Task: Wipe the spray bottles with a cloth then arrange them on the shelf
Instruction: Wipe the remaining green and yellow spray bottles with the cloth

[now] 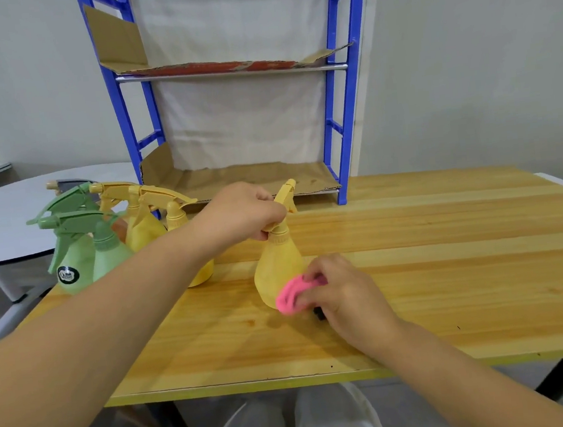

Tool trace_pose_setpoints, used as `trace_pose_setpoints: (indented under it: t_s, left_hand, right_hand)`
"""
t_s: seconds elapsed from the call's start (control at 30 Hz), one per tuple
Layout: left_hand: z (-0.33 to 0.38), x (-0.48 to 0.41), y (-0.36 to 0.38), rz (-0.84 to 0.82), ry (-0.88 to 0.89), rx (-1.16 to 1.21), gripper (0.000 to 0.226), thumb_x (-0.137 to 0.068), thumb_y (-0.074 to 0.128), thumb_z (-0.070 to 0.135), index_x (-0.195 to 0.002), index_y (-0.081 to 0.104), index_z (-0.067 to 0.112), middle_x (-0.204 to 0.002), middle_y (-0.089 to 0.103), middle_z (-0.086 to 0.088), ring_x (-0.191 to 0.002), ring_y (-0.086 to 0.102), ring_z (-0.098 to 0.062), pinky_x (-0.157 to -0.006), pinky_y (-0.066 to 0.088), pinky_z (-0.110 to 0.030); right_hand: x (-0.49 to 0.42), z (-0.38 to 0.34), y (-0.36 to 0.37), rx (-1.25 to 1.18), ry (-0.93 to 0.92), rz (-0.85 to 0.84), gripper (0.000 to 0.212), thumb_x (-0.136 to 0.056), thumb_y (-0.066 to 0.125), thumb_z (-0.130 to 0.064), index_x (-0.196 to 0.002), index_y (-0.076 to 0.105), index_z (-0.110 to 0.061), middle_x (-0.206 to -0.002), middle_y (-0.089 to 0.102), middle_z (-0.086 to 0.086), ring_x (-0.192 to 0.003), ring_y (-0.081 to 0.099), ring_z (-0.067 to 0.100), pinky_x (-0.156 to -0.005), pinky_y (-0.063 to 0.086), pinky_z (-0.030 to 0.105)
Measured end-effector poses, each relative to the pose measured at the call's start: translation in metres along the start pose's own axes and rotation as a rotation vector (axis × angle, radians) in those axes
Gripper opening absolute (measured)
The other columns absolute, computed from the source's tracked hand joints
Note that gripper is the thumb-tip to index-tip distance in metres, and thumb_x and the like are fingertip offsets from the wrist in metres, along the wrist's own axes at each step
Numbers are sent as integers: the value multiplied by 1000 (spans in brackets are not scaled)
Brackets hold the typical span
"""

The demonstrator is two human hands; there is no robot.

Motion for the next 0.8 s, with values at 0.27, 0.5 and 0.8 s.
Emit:
trace_pose_setpoints:
  t_s: [0.27,0.5,0.8]
  left_hand:
    - [-2,3,0,-68,74,59,19,-79,57,14,-81,69,-1,-90,69,-20,-83,70,-24,-87,55,-44]
    - [-8,4,11,-224,115,210,22,-94,50,9,-105,68,5,-106,71,-10,-101,66,-18,-92,52,-28]
    - [-13,4,18,-286,145,338,24,-96,49,11,-110,68,9,-109,71,-6,-105,65,-16,-94,51,-26]
  right_hand:
    - [-30,4,-35,-66,29,184,31,-76,45,-13,-84,75,-21,-91,59,4,-89,51,19,-62,50,34]
    - [-34,13,-18,-168,95,170,27,-74,48,-4,-81,70,-18,-93,53,1,-90,51,21,-57,52,39]
    - [-45,-1,-59,84,81,351,38,-71,55,4,-91,74,-22,-93,60,5,-86,54,25,-56,48,35]
Point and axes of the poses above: each hand's wrist, its own x-axis away from the middle knuckle, its own y-axis out of the palm, z = x × y, the point moved 10 cm from there along -x, towards the middle knuckle
